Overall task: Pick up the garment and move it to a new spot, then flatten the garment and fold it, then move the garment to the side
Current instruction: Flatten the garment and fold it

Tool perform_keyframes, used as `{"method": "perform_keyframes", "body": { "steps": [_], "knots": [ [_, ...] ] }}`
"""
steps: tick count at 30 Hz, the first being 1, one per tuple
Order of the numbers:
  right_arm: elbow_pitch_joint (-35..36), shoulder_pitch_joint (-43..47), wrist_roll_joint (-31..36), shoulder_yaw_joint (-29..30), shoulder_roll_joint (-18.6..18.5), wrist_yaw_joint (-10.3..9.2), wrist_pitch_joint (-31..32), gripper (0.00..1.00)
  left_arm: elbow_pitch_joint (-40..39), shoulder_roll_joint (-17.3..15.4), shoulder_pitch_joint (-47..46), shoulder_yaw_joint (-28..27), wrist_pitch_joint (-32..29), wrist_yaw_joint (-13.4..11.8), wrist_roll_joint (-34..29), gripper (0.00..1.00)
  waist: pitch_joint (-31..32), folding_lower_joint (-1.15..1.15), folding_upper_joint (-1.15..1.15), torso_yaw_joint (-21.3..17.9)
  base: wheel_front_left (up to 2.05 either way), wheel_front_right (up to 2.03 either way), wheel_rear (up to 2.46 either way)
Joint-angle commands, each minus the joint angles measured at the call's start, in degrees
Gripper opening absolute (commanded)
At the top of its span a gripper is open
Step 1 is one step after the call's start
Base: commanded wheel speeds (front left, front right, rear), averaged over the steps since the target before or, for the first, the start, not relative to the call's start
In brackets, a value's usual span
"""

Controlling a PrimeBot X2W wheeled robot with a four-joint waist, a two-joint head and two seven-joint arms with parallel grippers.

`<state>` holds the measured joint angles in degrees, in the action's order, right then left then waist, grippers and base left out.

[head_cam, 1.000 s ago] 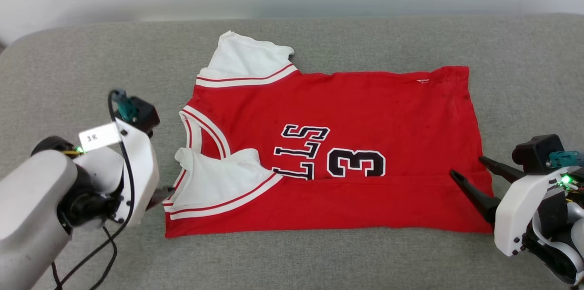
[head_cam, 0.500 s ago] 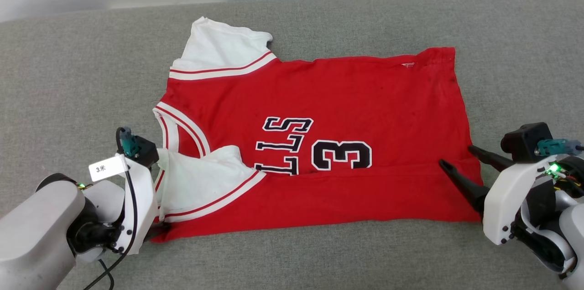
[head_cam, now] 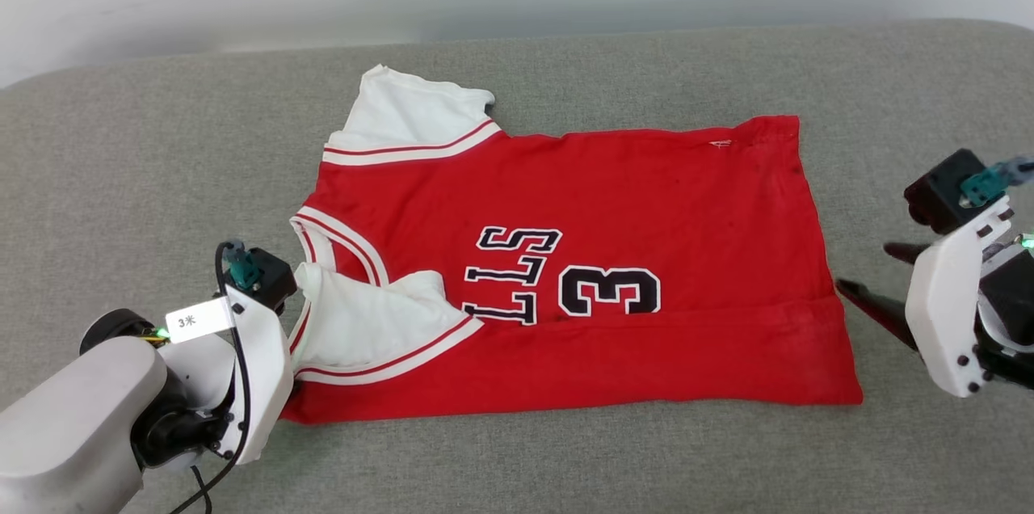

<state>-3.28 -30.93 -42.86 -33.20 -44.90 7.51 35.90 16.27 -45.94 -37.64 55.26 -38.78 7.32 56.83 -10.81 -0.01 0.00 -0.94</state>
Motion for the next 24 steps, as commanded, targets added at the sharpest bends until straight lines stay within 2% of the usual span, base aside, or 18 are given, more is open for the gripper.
{"method": "perform_keyframes", "body": {
  "steps": [1,6,10,16,22,23,24],
  "knots": [
    [0.40,-1.47,-0.29,-1.26,-1.52,-0.04,3.33,1.00,-0.87,-0.43,-0.23,0.26,0.44,0.08,0.29,0.00,0.24,0.01,0.00,0.22,0.00,0.00,0.00],
    [-1.80,-3.05,-2.73,-4.64,-2.21,-0.04,13.10,1.00,-3.46,-1.36,-0.90,0.83,1.39,0.09,-0.13,0.00,-0.52,0.01,0.00,0.91,0.00,0.00,0.00],
    [-5.84,-2.56,-3.45,-5.38,-0.07,-0.04,16.06,1.00,-4.63,-0.96,-1.84,1.01,1.75,0.10,-0.67,0.00,-2.08,0.01,0.00,1.67,0.00,0.00,0.00],
    [-13.00,-0.17,-3.47,-6.46,4.97,-0.02,14.39,1.00,-5.23,-0.38,-3.26,1.15,2.62,0.10,-1.49,0.00,-4.78,0.01,0.00,2.62,0.00,0.00,0.00],
    [-18.38,3.79,-5.46,-11.52,9.71,0.06,11.96,1.00,-4.49,0.15,-2.92,1.77,4.08,0.11,-1.27,0.00,-5.87,0.01,0.00,2.87,0.00,0.00,0.00],
    [-18.53,3.48,-5.78,-11.90,9.63,0.06,11.50,0.27,-4.25,0.13,-2.60,1.85,4.18,0.11,-1.17,0.00,-5.60,0.01,0.00,2.75,0.00,0.00,0.00],
    [-18.53,3.00,-6.01,-12.18,9.34,0.07,10.98,0.00,-4.01,0.10,-2.22,1.91,4.41,0.11,-0.96,0.00,-5.24,0.01,0.00,2.61,0.00,0.00,0.00]
  ]
}}
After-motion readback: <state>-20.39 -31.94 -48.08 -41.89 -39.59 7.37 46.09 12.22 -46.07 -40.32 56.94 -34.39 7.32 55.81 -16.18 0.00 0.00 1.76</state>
